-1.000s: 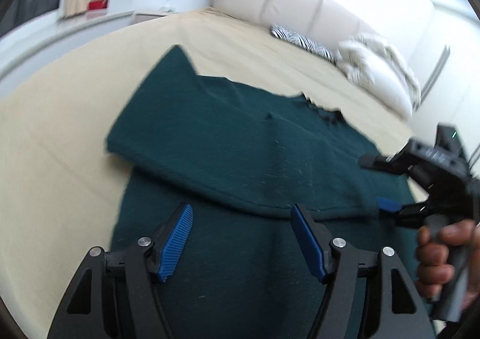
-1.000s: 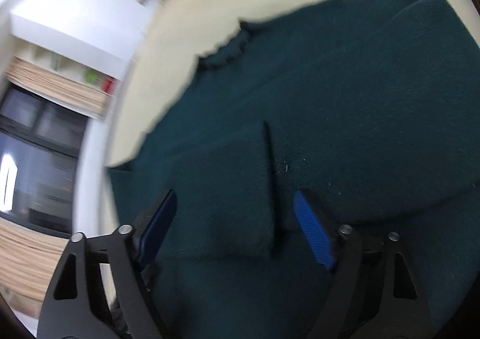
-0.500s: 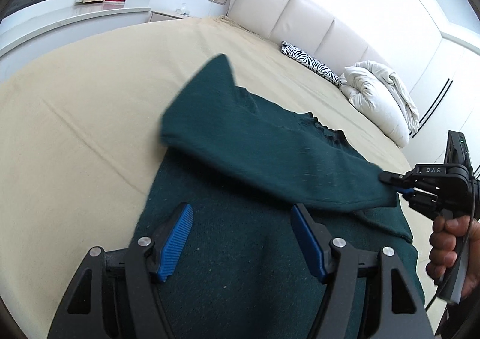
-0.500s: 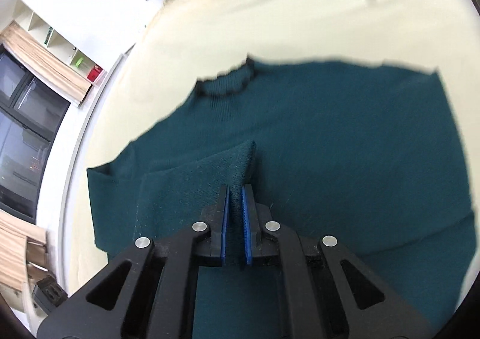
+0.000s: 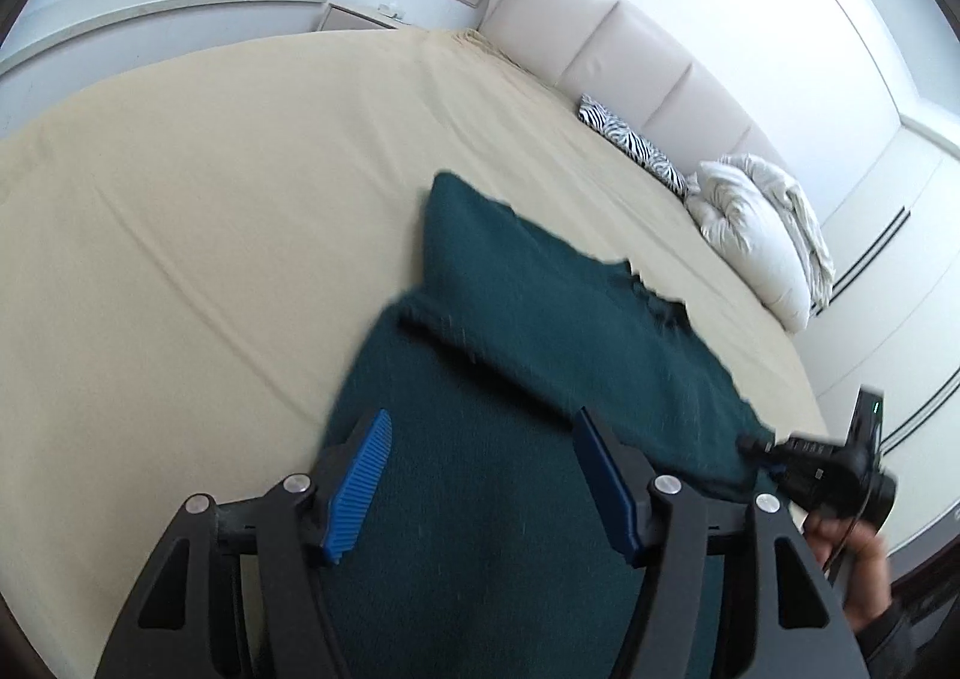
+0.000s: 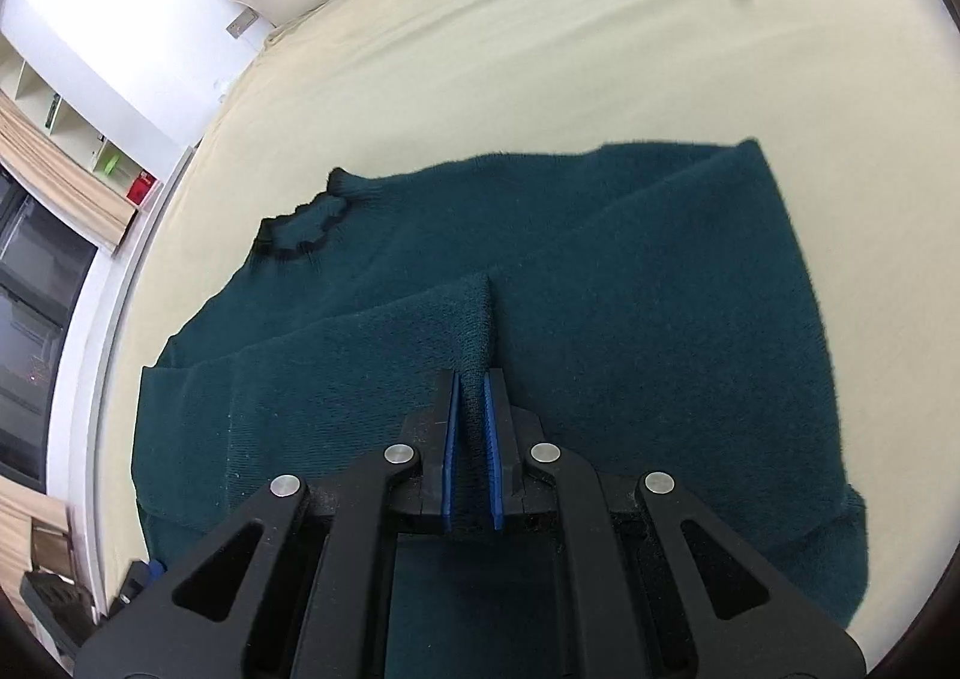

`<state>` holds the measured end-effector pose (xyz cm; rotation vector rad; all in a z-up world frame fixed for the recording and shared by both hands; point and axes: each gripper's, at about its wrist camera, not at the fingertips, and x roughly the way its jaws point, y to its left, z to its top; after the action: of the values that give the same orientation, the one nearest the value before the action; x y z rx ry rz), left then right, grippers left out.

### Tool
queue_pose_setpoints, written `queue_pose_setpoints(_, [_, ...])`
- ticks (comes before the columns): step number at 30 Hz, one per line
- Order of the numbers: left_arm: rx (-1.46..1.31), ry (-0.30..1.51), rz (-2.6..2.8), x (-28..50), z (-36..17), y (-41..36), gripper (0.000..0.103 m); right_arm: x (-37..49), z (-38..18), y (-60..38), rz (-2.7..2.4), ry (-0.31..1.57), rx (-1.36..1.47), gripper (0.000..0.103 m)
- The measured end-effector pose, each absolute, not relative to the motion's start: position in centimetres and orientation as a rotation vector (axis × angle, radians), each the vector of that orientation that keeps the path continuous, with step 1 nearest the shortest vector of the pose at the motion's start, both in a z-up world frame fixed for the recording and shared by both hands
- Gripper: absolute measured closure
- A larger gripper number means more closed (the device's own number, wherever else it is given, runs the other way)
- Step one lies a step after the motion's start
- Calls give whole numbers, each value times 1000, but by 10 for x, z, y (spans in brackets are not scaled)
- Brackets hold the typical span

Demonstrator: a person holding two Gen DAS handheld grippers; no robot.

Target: Fold small clothes

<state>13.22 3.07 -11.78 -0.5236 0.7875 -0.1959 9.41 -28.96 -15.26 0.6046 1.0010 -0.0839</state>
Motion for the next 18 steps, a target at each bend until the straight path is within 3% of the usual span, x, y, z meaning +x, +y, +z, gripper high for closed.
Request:
queue_pose_setpoints(9, [-467, 810, -298, 227, -95, 18, 83, 90, -152, -292, -52, 974, 596, 95])
queue_pose_setpoints(12, [-415, 914, -312, 254, -116, 4, 86, 90, -151, -290, -30, 979, 582, 92])
queue_pose_setpoints(14, [-332, 952, -245, 261, -137, 3, 98, 93, -153, -289, -26, 991, 571, 92])
queue_pose_setpoints(18, [-274, 916, -252, 249, -143, 10, 97, 93, -149, -297, -8, 993, 590, 84])
